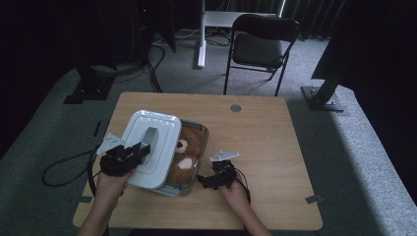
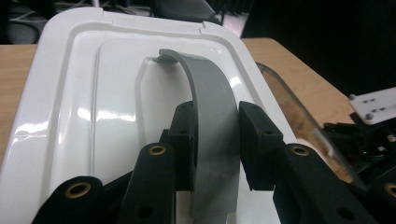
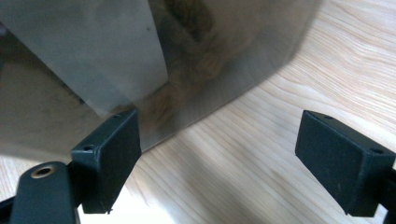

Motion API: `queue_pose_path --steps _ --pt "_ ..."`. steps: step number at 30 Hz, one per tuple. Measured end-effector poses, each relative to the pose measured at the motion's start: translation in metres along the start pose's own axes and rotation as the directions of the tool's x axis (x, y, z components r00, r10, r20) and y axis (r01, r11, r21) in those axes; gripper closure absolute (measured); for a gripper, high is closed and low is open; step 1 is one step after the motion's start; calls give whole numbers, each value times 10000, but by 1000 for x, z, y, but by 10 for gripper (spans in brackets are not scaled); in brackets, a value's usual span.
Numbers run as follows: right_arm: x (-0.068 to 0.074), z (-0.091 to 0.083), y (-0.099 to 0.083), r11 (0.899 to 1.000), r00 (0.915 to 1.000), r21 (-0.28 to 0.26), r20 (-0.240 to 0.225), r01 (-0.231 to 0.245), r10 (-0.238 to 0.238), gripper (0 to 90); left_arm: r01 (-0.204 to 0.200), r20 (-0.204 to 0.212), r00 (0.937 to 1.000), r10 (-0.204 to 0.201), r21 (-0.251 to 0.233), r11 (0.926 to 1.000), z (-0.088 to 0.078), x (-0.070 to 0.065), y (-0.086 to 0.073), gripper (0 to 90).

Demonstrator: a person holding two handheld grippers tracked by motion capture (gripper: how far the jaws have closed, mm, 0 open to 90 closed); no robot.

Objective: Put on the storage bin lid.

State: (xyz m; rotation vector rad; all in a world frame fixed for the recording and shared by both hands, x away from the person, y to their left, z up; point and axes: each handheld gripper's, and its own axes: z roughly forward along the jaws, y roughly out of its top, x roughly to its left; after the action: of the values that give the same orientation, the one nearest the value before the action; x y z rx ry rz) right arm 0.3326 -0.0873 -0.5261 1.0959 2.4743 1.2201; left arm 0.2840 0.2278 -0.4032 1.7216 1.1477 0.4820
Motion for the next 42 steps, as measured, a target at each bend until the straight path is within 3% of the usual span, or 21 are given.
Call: queue_pose_path --steps 3,7,9,15,19,21,25,31,35,42 --pt "11 10 3 9983 9984 341 -353 464 -452 123 -102 236 9997 98 159 9998 8 -6 2 696" --pt "19 12 4 9957 9961 390 -325 835 -823 123 -262 546 9982 245 297 9992 16 -13 5 696" --pt "15 7 3 9985 9983 53 -220 543 -541 123 -368 686 9971 344 334 9988 19 -16 7 696" --pt "-10 -12 -4 9997 9980 -216 621 -63 76 123 -477 953 9945 424 535 9974 30 -24 10 696" --pt "-26 -20 -10 9995 9898 -222 1396 -243 272 123 -542 1062 9932 467 688 9962 37 -28 10 696" --pt "-37 -26 -13 9977 9820 -399 1786 -553 616 123 -627 1104 9925 535 816 9947 42 -29 9 696" --pt "-53 -33 -18 9911 9707 -667 2045 -1149 1263 123 -488 1208 9920 365 1007 9937 50 -28 8 695" --pt "-64 -42 -20 9835 9613 -983 2170 -1516 1698 123 -317 1264 9918 170 1155 9928 57 -28 10 695" --pt "-67 -43 -20 9818 9597 -998 2161 -1614 1797 123 -642 1306 9903 472 1292 9895 62 -32 8 696" --pt "-67 -42 -21 9820 9604 -943 2123 -1639 1807 123 -664 1349 9896 497 1222 9903 63 -30 6 694"
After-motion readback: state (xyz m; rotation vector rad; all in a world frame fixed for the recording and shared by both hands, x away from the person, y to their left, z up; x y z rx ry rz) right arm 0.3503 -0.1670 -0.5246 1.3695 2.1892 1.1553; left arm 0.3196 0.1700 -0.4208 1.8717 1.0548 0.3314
